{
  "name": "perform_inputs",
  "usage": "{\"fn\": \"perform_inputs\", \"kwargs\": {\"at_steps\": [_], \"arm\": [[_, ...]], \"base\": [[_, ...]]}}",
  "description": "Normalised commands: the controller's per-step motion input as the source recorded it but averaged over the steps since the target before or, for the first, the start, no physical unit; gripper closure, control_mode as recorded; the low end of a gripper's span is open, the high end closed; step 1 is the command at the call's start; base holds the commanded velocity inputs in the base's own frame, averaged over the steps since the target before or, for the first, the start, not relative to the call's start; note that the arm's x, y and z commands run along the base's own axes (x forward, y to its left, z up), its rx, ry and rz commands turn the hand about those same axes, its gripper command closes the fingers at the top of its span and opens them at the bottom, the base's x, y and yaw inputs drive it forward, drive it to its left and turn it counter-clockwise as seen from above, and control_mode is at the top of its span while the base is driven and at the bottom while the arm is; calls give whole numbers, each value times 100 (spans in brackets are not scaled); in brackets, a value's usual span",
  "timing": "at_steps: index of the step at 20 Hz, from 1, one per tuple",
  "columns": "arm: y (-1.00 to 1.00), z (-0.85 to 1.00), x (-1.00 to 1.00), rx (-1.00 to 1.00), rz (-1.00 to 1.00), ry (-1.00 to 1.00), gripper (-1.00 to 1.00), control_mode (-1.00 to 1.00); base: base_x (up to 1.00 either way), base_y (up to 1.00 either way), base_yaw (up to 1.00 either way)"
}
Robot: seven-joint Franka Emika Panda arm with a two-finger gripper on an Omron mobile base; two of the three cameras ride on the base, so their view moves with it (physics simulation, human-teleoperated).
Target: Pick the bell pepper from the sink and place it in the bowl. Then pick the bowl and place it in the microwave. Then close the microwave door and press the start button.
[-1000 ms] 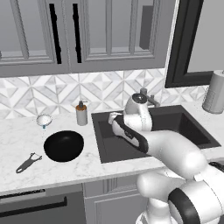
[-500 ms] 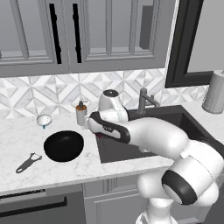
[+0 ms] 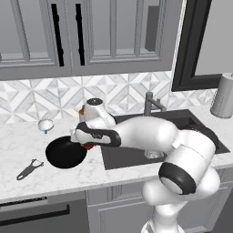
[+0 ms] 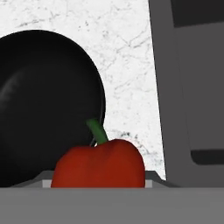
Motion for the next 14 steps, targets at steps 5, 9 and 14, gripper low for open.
{"fn": "perform_inputs", "kwargs": {"at_steps": [5, 9, 14], "arm": [[31, 0, 20, -7, 0, 11, 100, -100], [25, -16, 24, -11, 0, 12, 100, -100], [20, -35, 19, -7, -1, 8, 100, -100]], "base": [[0, 0, 0], [0, 0, 0], [0, 0, 0]]}}
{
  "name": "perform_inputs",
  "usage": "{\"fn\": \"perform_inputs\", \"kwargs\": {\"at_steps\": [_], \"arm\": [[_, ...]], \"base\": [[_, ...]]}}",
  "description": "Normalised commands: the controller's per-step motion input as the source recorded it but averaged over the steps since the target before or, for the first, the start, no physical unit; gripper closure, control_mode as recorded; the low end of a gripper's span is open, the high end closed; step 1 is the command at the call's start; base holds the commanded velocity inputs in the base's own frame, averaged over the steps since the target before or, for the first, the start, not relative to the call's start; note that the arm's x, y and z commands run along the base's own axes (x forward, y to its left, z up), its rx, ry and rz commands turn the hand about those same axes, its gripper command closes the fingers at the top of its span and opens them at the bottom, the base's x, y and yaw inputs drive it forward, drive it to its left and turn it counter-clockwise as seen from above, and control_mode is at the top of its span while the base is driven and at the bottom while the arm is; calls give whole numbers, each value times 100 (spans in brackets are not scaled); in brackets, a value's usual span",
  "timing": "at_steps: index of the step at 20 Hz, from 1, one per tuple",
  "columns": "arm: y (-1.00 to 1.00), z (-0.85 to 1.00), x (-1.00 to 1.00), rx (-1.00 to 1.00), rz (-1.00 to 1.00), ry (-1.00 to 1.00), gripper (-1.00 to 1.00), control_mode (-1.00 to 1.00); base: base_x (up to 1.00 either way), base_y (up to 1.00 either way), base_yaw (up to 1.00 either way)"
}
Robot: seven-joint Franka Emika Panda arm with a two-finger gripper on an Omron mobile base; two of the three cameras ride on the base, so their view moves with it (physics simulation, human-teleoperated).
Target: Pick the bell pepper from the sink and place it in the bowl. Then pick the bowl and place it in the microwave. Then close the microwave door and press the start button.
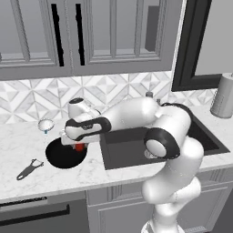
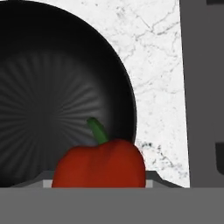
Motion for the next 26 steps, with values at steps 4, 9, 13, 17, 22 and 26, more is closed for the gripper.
{"fn": "perform_inputs", "kwargs": {"at_steps": [4, 9, 13, 17, 22, 26], "arm": [[18, -26, 24, -1, -1, 0, 100, -100], [18, -24, 21, 0, -2, 1, 100, -100], [9, -41, 8, 0, -1, 0, 100, -100], [6, -37, 5, 0, -1, 0, 100, -100], [2, -24, 3, 0, -1, 0, -100, -100], [-1, -6, 0, 0, 0, 0, -100, -100]], "base": [[0, 0, 0], [0, 0, 0], [0, 0, 0], [0, 0, 0], [0, 0, 0], [0, 0, 0]]}}
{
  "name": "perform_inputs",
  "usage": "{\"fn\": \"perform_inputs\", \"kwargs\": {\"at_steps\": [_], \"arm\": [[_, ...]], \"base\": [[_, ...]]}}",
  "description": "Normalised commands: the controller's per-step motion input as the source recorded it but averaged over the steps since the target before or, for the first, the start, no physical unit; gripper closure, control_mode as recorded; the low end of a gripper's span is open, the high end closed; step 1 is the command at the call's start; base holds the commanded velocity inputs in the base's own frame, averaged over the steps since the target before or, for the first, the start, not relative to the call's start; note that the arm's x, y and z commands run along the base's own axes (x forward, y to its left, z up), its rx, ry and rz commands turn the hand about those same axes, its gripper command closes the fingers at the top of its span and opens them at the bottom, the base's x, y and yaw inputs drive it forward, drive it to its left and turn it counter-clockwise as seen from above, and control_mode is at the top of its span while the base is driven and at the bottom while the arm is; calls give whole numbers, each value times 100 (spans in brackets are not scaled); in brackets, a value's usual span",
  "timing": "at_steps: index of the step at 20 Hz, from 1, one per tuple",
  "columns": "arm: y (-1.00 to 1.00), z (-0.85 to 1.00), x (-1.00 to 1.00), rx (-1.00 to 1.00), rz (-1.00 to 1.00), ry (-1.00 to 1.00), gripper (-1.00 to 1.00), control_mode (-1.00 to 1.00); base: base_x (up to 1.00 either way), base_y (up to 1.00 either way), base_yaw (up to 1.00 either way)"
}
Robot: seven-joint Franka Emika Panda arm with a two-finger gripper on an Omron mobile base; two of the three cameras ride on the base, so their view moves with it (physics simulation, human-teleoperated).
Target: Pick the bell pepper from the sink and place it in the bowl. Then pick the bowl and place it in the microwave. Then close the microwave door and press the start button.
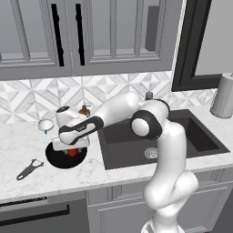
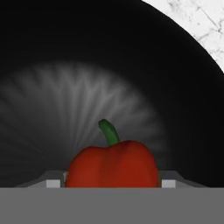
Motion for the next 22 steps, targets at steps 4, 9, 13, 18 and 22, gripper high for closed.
{"fn": "perform_inputs", "kwargs": {"at_steps": [4, 9, 13, 18, 22], "arm": [[-14, 0, -1, 3, 0, -7, -100, -100], [-11, 0, -5, 4, 0, -13, -100, -100], [-14, 12, -20, 3, 0, -20, -100, -100], [-28, 31, -27, 7, 0, -19, -100, -100], [-51, 41, -14, 14, 1, -11, -100, -100]], "base": [[0, 0, 0], [0, 0, 0], [0, 0, 0], [0, 0, 0], [0, 0, 0]]}}
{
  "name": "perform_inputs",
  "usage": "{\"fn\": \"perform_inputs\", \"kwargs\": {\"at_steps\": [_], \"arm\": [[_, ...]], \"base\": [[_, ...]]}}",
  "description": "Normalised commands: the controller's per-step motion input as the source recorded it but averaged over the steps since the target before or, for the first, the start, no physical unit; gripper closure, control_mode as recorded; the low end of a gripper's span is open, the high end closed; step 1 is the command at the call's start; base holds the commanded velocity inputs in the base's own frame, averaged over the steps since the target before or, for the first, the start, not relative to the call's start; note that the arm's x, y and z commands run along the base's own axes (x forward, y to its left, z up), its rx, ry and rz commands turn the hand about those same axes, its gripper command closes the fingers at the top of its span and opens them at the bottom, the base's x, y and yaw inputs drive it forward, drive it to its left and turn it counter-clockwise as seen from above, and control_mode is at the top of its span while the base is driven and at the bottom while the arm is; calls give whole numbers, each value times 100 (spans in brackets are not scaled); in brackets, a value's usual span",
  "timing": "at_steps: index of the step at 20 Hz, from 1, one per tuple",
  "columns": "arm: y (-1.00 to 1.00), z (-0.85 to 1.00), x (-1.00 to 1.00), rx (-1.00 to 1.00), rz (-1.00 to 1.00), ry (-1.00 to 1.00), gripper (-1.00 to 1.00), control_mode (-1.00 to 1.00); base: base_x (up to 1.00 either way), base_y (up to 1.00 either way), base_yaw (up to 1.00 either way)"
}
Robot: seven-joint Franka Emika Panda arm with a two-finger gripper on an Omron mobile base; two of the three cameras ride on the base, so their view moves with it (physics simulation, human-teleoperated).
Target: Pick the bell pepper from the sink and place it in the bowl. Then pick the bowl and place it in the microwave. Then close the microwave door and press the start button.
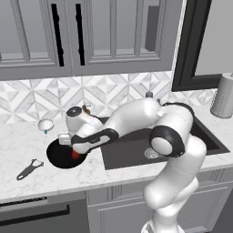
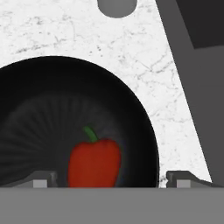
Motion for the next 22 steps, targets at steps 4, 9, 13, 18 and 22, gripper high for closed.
{"fn": "perform_inputs", "kwargs": {"at_steps": [4, 9, 13, 18, 22], "arm": [[-44, 54, -1, 17, 5, -1, -100, -100], [-22, 5, 4, 15, 8, 0, -100, -100], [0, -8, 25, 7, 9, 4, -100, -100], [0, -13, 28, 1, 8, 7, -100, -100], [6, -18, 16, 0, 8, 8, -100, -100]], "base": [[0, 0, 0], [0, 0, 0], [0, 0, 0], [0, 0, 0], [0, 0, 0]]}}
